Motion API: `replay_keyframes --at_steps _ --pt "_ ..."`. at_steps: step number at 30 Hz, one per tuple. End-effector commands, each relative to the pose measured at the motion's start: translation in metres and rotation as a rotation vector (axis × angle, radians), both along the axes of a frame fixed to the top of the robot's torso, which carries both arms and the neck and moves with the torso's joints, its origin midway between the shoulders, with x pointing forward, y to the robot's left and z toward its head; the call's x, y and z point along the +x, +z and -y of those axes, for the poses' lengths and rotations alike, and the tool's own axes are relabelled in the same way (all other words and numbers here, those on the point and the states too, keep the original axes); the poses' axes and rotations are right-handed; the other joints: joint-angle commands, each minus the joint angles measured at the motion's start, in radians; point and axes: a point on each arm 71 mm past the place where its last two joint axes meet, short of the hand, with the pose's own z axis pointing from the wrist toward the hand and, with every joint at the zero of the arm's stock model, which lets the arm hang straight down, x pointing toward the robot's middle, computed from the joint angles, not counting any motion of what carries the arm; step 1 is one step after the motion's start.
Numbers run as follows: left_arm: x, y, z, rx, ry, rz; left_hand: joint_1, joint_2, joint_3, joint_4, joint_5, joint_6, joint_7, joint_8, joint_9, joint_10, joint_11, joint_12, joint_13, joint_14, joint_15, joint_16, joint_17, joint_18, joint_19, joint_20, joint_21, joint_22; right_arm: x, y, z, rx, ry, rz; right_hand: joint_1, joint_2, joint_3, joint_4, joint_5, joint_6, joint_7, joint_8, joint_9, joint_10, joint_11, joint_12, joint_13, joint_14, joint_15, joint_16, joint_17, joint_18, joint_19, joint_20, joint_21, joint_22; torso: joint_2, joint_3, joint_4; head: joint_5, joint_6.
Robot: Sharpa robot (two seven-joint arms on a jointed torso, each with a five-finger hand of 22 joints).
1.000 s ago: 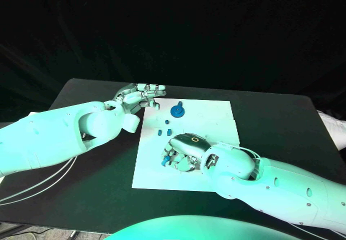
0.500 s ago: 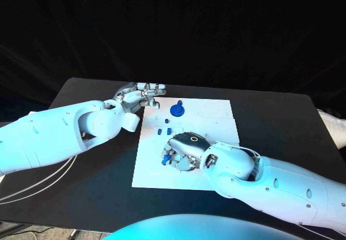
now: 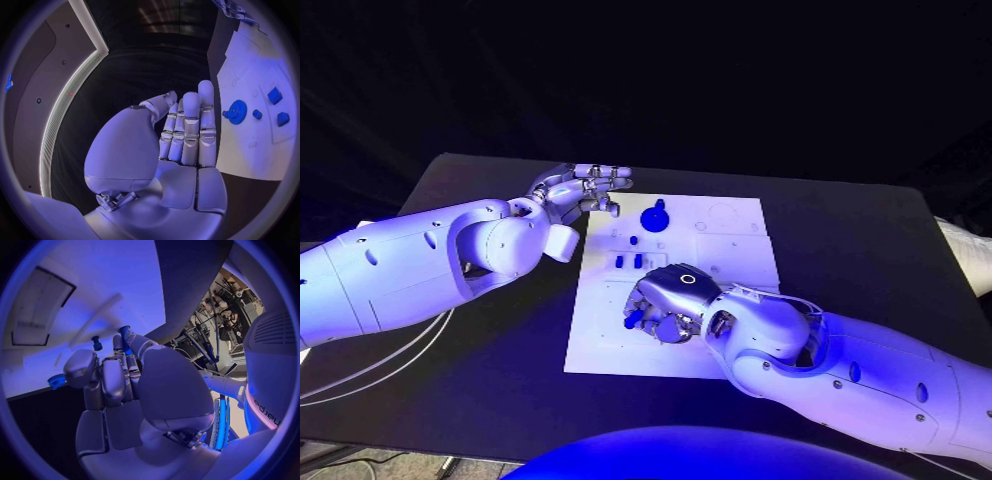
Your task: Assemble the parts on the task board
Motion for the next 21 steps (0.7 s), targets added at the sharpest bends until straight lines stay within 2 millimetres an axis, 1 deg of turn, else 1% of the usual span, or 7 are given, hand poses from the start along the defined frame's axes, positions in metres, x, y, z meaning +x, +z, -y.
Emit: replay_keyframes --at_steps 1,4,6,7,8,10,21 --pt "-0.001 0.000 0.003 -0.011 -0.023 0.001 0.004 0.007 -0.006 0.002 0.001 -0.004 0.001 0.003 0.000 -0.007 -0.002 0.004 -0.001 -0.008 -0.001 -0.004 -0.002 0.017 -0.005 0.002 -0.003 -0.001 0.000 -0.004 -0.001 -0.067 -0.001 0.007 -0.005 0.004 0.005 0.002 0.001 0.008 0.003 0.005 0.002 0.007 0.000 -0.002 0.001 0.030 -0.004 0.000 -0.002 -0.007 0.002 0.005 0.004 -0.001 -0.001 -0.0009 0.0002 -0.001 0.000" --pt "-0.001 0.000 0.003 -0.011 -0.024 0.000 0.004 0.007 -0.006 0.002 0.001 -0.004 0.001 0.003 0.000 -0.007 -0.002 0.004 -0.001 -0.008 -0.001 -0.004 -0.002 0.017 -0.005 0.002 -0.003 -0.001 -0.001 -0.005 -0.004 -0.077 0.003 0.003 -0.023 -0.005 0.000 0.008 0.002 -0.008 0.008 -0.006 0.000 -0.006 0.005 -0.016 -0.002 0.029 0.001 -0.003 -0.007 -0.006 -0.002 0.008 0.001 -0.006 -0.001 -0.0010 -0.0002 0.001 0.000" --pt "-0.001 0.000 0.004 -0.011 -0.025 0.000 0.004 0.007 -0.006 0.002 0.001 -0.004 0.001 0.003 0.000 -0.007 -0.002 0.004 -0.001 -0.008 -0.001 -0.004 -0.002 0.017 -0.005 0.002 -0.003 -0.001 -0.001 -0.005 -0.006 -0.082 0.006 0.001 -0.039 -0.016 -0.003 0.014 0.003 -0.035 0.017 -0.019 -0.007 -0.033 0.015 -0.030 -0.004 0.027 0.008 -0.006 -0.012 -0.006 -0.006 0.013 -0.004 -0.013 -0.001 -0.0007 0.0001 0.001 0.000" --pt "-0.001 0.000 0.004 -0.011 -0.025 0.000 0.004 0.007 -0.006 0.002 0.001 -0.004 0.001 0.003 0.000 -0.007 -0.002 0.004 -0.001 -0.008 -0.001 -0.004 -0.002 0.017 -0.005 0.002 -0.003 -0.001 -0.001 -0.005 -0.007 -0.083 0.007 0.000 -0.049 -0.026 -0.006 0.018 0.005 -0.058 0.022 -0.024 -0.012 -0.060 0.022 -0.036 -0.006 0.026 0.015 -0.010 -0.019 -0.005 -0.010 0.017 -0.008 -0.020 -0.001 -0.0007 0.0003 0.001 0.000" --pt "-0.001 0.000 0.004 -0.011 -0.025 -0.001 0.004 0.007 -0.006 0.002 0.001 -0.004 0.001 0.003 0.000 -0.007 -0.002 0.004 -0.001 -0.008 -0.001 -0.004 -0.002 0.017 -0.005 0.002 -0.003 -0.001 -0.001 -0.006 -0.008 -0.084 0.008 -0.001 -0.057 -0.034 -0.009 0.021 0.005 -0.081 0.024 -0.023 -0.018 -0.085 0.026 -0.036 -0.006 0.024 0.020 -0.014 -0.026 -0.003 -0.014 0.021 -0.013 -0.029 -0.001 -0.0005 0.0001 0.001 0.000" --pt "-0.001 0.000 0.004 -0.011 -0.026 -0.001 0.004 0.007 -0.006 0.002 0.001 -0.004 0.001 0.003 0.000 -0.007 -0.002 0.004 -0.001 -0.008 -0.001 -0.004 -0.002 0.017 -0.005 0.002 -0.003 -0.001 -0.001 -0.006 -0.009 -0.082 0.009 -0.001 -0.067 -0.044 -0.015 0.025 0.006 -0.110 0.025 -0.023 -0.025 -0.115 0.032 -0.035 -0.006 0.020 0.022 -0.021 -0.037 0.000 -0.021 0.026 -0.022 -0.044 -0.001 -0.0006 0.0000 0.001 0.001" --pt "-0.001 0.000 0.004 -0.010 -0.029 -0.004 0.004 0.008 -0.008 0.001 0.001 -0.004 0.001 0.004 0.000 -0.008 -0.002 0.005 -0.001 -0.009 0.000 -0.004 -0.002 0.017 -0.006 0.002 -0.004 -0.001 -0.002 -0.004 -0.011 -0.039 0.003 0.017 -0.068 -0.051 -0.025 0.022 0.005 -0.151 0.022 -0.021 -0.031 -0.167 0.039 -0.033 -0.005 0.017 0.026 -0.026 -0.049 0.003 -0.026 0.033 -0.030 -0.055 0.000 0.0000 -0.0004 0.002 0.001"
